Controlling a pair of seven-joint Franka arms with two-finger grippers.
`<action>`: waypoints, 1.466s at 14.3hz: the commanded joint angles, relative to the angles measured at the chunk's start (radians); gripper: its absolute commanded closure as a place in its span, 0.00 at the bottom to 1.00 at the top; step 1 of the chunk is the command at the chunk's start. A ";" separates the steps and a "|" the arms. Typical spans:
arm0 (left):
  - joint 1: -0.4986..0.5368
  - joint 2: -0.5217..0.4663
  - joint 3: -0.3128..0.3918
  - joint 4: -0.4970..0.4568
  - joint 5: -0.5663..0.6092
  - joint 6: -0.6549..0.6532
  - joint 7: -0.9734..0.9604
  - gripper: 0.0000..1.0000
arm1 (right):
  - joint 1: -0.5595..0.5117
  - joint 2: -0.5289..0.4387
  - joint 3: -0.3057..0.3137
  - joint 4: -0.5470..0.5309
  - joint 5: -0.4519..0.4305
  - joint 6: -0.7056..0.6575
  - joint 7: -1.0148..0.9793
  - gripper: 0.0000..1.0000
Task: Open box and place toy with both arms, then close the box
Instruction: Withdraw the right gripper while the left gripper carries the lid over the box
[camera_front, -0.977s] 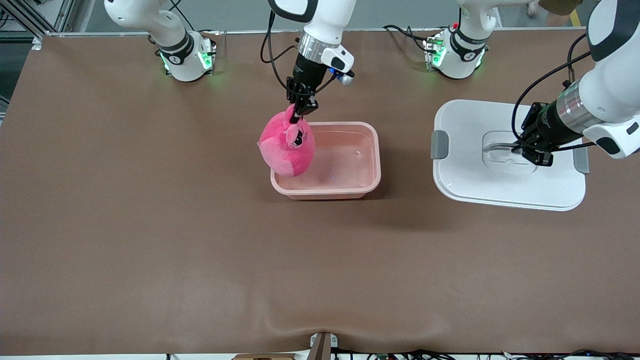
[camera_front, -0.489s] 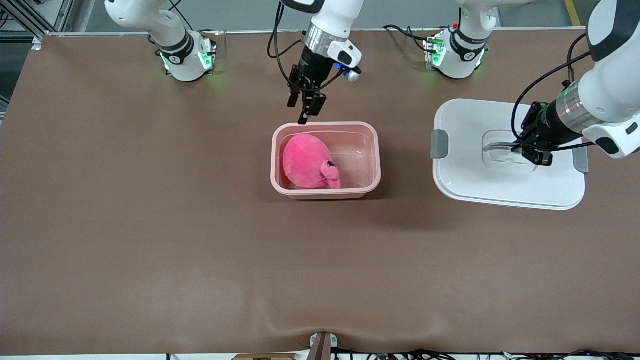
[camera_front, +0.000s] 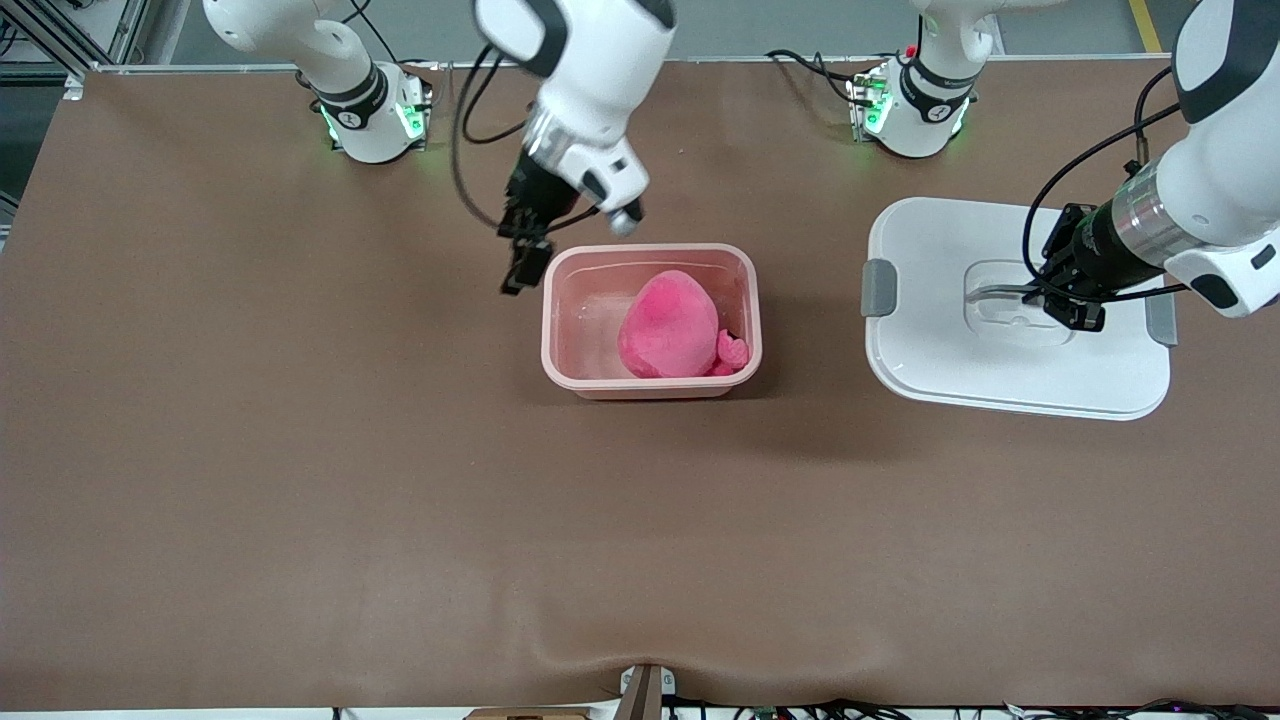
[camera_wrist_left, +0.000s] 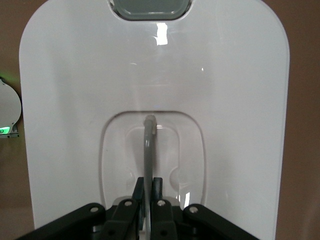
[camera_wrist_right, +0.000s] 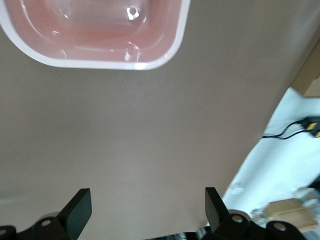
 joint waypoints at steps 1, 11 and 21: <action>0.012 -0.033 -0.009 -0.022 -0.008 -0.009 0.013 1.00 | -0.126 -0.010 0.018 0.015 0.079 -0.006 0.004 0.00; 0.009 -0.025 -0.082 -0.019 -0.011 -0.007 -0.045 1.00 | -0.473 -0.031 0.016 0.007 0.320 -0.003 0.004 0.00; -0.064 0.021 -0.201 -0.011 -0.011 0.062 -0.333 1.00 | -0.777 -0.053 0.016 0.007 0.428 -0.007 0.004 0.00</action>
